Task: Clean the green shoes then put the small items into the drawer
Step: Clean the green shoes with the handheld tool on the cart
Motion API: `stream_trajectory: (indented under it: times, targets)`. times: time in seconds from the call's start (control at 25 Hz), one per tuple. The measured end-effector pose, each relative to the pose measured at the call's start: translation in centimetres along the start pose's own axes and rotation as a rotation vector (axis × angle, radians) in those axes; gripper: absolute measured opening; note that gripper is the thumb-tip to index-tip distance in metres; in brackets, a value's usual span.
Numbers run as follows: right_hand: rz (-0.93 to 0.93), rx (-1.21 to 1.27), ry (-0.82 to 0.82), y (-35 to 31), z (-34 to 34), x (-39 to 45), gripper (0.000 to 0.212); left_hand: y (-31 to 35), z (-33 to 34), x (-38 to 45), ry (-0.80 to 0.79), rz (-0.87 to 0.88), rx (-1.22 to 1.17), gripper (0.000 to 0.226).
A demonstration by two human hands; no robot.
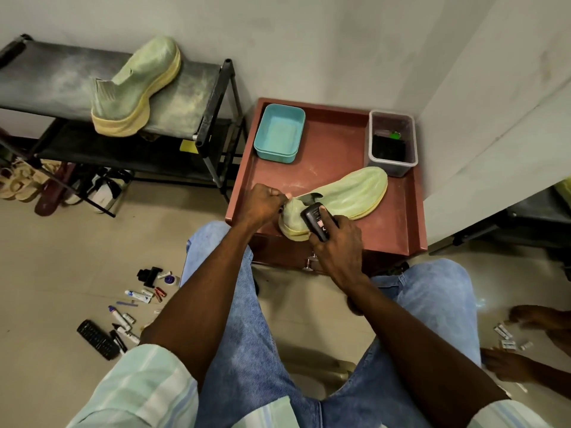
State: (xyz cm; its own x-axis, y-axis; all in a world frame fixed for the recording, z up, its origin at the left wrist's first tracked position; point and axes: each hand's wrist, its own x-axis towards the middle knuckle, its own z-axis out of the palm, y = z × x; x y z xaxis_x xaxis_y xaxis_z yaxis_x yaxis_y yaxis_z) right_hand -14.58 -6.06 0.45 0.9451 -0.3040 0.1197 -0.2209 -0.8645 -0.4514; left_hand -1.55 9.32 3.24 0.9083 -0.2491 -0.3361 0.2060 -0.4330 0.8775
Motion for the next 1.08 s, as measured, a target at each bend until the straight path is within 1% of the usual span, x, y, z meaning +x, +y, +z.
stream_trajectory:
  times: [0.12, 0.16, 0.2, 0.24, 0.28, 0.32, 0.36, 0.4, 0.44, 0.48, 0.52, 0.6, 0.64, 0.68, 0.72, 0.76, 0.8, 0.84, 0.88, 0.92, 0.96, 1.0, 1.04, 1.08]
  targets:
    - [-0.199, -0.022, -0.017, -2.6, 0.8, -0.7, 0.063, -0.5, -0.7, 0.0, 0.047, 0.016, 0.048, 0.042]
    - [-0.182, -0.043, -0.032, -2.1, 0.5, -0.3, 0.063, -1.0, -1.1, 0.2, 0.062, 0.018, 0.077, 0.045]
    - [-0.084, -0.052, -0.034, -1.2, 0.1, 0.5, 0.064, -1.7, -1.5, 0.6, 0.066, 0.016, 0.083, 0.050]
    - [0.050, -0.036, 0.000, -0.1, -0.4, 1.2, 0.064, -2.5, -1.8, 0.9, 0.064, 0.005, 0.066, 0.056]
    - [0.124, -0.004, 0.029, 0.5, -0.6, 1.7, 0.064, -3.1, -2.0, 1.1, 0.060, -0.011, 0.055, 0.060]
    - [0.114, 0.047, 0.026, 0.1, -0.6, 1.7, 0.064, -3.2, -2.0, 0.9, 0.047, -0.019, 0.058, 0.060]
    - [0.032, 0.079, -0.004, -1.2, -0.3, 1.2, 0.064, -2.5, -2.1, 0.3, 0.032, -0.016, 0.075, 0.056]
    - [-0.099, 0.071, -0.036, -2.7, 0.3, 0.3, 0.063, -1.7, -2.2, -0.4, 0.025, -0.005, 0.097, 0.051]
    - [-0.184, 0.046, -0.052, -3.4, 0.9, -0.2, 0.063, -1.2, -2.2, -0.9, 0.032, 0.011, 0.122, 0.048]
    - [-0.196, 0.027, -0.073, -3.3, 1.0, -0.1, 0.062, -0.9, -2.4, -1.1, 0.057, 0.043, 0.143, 0.051]
    - [-0.132, 0.014, -0.081, -2.7, 0.6, 0.7, 0.062, -0.7, -2.6, -1.3, 0.080, 0.064, 0.166, 0.054]
    - [0.084, -0.005, -0.019, -0.5, -0.3, 2.3, 0.064, -0.8, -2.8, -1.5, 0.107, 0.097, 0.188, 0.057]
    - [0.116, 0.024, -0.002, -0.5, -0.5, 2.5, 0.064, -1.0, -2.8, -1.5, 0.105, 0.106, 0.195, 0.056]
    - [0.066, 0.075, -0.020, -1.3, -0.5, 2.3, 0.063, -1.0, -2.8, -1.4, 0.101, 0.101, 0.194, 0.054]
    - [-0.053, 0.089, -0.061, -2.9, -0.1, 1.6, 0.063, -1.0, -2.8, -1.2, 0.102, 0.096, 0.188, 0.051]
    - [-0.186, 0.066, -0.082, -4.2, 0.7, 0.6, 0.062, -1.0, -2.9, -1.2, 0.102, 0.089, 0.183, 0.048]
    - [-0.256, 0.038, -0.102, -4.6, 1.1, 0.3, 0.062, -1.1, -2.9, -1.1, 0.102, 0.083, 0.181, 0.046]
    - [-0.239, 0.032, -0.114, -4.2, 1.0, 0.9, 0.062, -1.1, -3.0, -1.0, 0.098, 0.084, 0.176, 0.045]
    - [-0.119, 0.029, -0.105, -3.2, 0.6, 1.9, 0.062, -1.3, -3.1, -0.9, 0.094, 0.086, 0.173, 0.046]
    - [0.023, 0.029, -0.062, -1.9, 0.2, 2.8, 0.063, -1.3, -3.2, -0.9, 0.091, 0.090, 0.179, 0.048]
    - [0.107, 0.034, -0.021, -1.2, 0.0, 3.2, 0.064, -1.3, -3.1, -0.9, 0.093, 0.085, 0.186, 0.049]
    - [0.113, 0.075, -0.008, -1.3, -0.1, 3.2, 0.064, -1.2, -3.1, -0.9, 0.093, 0.073, 0.185, 0.049]
    - [0.047, 0.110, -0.042, -2.4, 0.0, 2.8, 0.064, -1.3, -3.1, -0.7, 0.084, 0.059, 0.171, 0.047]
    - [-0.076, 0.113, -0.083, -3.6, 0.6, 1.8, 0.063, -1.3, -3.1, -0.5, 0.080, 0.053, 0.158, 0.045]
